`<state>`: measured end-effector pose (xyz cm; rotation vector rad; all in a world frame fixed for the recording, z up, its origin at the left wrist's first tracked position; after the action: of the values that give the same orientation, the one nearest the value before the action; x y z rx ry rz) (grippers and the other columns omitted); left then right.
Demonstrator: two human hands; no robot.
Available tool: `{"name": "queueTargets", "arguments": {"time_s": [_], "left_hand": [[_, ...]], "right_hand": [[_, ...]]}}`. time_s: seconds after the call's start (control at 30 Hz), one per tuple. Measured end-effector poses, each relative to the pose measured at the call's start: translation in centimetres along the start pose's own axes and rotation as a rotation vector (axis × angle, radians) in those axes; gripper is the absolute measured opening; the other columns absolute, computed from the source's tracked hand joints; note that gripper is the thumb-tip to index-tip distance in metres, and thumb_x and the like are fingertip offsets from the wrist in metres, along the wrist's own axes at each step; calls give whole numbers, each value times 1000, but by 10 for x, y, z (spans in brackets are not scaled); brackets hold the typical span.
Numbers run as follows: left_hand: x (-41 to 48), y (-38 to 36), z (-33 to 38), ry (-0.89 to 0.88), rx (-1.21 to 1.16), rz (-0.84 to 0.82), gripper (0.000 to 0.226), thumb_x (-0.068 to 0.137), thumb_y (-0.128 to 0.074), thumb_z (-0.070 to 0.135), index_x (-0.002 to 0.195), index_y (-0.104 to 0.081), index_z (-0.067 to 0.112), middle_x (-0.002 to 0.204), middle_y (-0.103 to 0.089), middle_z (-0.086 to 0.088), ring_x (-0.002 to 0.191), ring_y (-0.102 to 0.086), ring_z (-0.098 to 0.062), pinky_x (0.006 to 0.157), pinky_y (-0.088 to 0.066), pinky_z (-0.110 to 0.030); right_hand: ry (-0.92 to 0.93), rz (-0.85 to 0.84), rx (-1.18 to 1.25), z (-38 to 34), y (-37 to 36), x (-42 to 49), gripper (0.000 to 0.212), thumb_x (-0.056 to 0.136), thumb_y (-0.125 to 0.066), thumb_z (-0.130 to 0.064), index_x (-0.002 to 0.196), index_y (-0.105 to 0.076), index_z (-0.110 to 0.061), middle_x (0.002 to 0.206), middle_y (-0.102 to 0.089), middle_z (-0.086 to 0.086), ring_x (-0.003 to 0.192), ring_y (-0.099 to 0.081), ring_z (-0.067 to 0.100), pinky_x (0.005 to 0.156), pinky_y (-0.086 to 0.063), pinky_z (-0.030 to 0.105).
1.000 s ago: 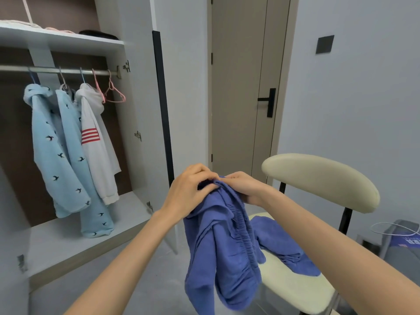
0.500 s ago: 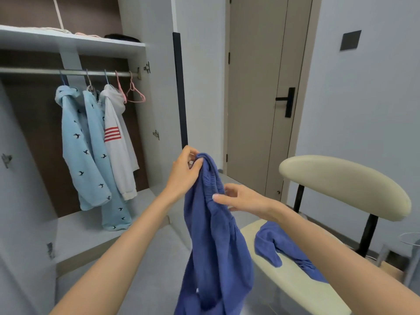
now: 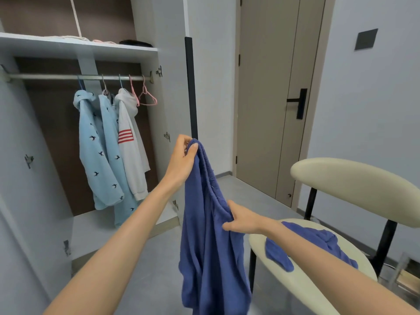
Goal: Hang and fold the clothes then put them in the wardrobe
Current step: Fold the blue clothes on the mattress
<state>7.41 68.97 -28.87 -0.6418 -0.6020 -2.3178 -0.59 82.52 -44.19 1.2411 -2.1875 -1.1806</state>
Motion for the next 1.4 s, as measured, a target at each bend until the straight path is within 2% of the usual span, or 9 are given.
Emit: {"name": "queueTargets", "arguments": {"time_s": [0.13, 0.3, 0.43, 0.6, 0.7, 0.87, 1.0, 1.17, 1.4], "left_hand": [[3, 24, -5, 30, 4, 110, 10, 101, -39, 26, 108, -40, 20, 94, -52, 7, 84, -52, 0, 67, -42, -11], [5, 73, -38, 181, -39, 293, 10, 102, -38, 25, 109, -41, 20, 114, -54, -9, 104, -54, -20, 85, -45, -29], [1, 92, -55, 241, -47, 373, 13, 101, -40, 26, 111, -43, 18, 113, -49, -2, 102, -50, -17, 81, -42, -29], [-4, 94, -68, 254, 33, 344, 16, 99, -46, 30, 101, -46, 14, 93, -52, 3, 81, -50, -9, 66, -39, -21], [-6, 97, -70, 268, 124, 352, 19, 98, -46, 30, 84, -46, 16, 78, -49, 6, 70, -46, -6, 59, -35, -20], [-7, 95, -60, 249, 337, 278, 28, 91, -58, 30, 66, -49, 22, 67, -54, 7, 63, -48, -5, 54, -33, -20], [-13, 76, -71, 422, 57, 199, 22, 85, -67, 29, 66, -60, 21, 75, -61, 3, 75, -56, -14, 66, -47, -28], [-25, 42, -69, 487, -114, 99, 18, 85, -69, 26, 72, -64, 15, 87, -66, -8, 84, -61, -22, 70, -50, -32], [-32, 13, -56, 435, -157, -5, 20, 87, -67, 31, 84, -69, 12, 83, -66, -2, 81, -61, -16, 65, -50, -27]], "right_hand": [[4, 279, -3, 7, 34, 1, 13, 92, -54, -20, 81, -51, -12, 84, -55, 3, 75, -48, 19, 59, -33, 28], [85, 759, 429, 7, 101, -25, 24, 78, -76, -29, 66, -65, -11, 58, -56, -4, 53, -45, 5, 50, -34, 21], [71, 800, 699, -4, 130, -24, 54, 78, -75, -41, 70, -54, 9, 66, -41, 3, 63, -35, 12, 58, -28, 25], [35, 984, 529, -24, 158, -27, 43, 88, -62, -35, 59, -42, -8, 56, -31, 0, 54, -24, 11, 53, -18, 27], [-32, 968, 372, -34, 161, -24, 44, 91, -55, -30, 56, -34, -15, 51, -33, -3, 52, -27, 14, 50, -20, 29], [-128, 951, 450, -33, 151, -16, 43, 89, -50, -20, 56, -22, -19, 50, -26, -5, 49, -22, 14, 47, -18, 27], [-138, 778, 575, -39, 132, -3, 52, 86, -57, -20, 50, -20, -22, 40, -18, -10, 45, -18, 13, 41, -16, 23], [-77, 683, 527, -63, 104, 5, 37, 83, -61, -22, 56, -36, -15, 55, -32, 0, 51, -27, 13, 46, -22, 24], [-9, 591, 580, -80, 69, 4, 21, 85, -65, -23, 71, -68, -8, 66, -58, 0, 66, -51, 13, 63, -46, 29]]}}
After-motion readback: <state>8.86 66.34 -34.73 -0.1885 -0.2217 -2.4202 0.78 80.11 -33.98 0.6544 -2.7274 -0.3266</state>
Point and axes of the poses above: each hand's wrist, its own x-axis towards the middle knuckle, its own y-axis out of the back of the hand, z = x × y, the point moved 7 cm from there along x, towards the middle knuckle
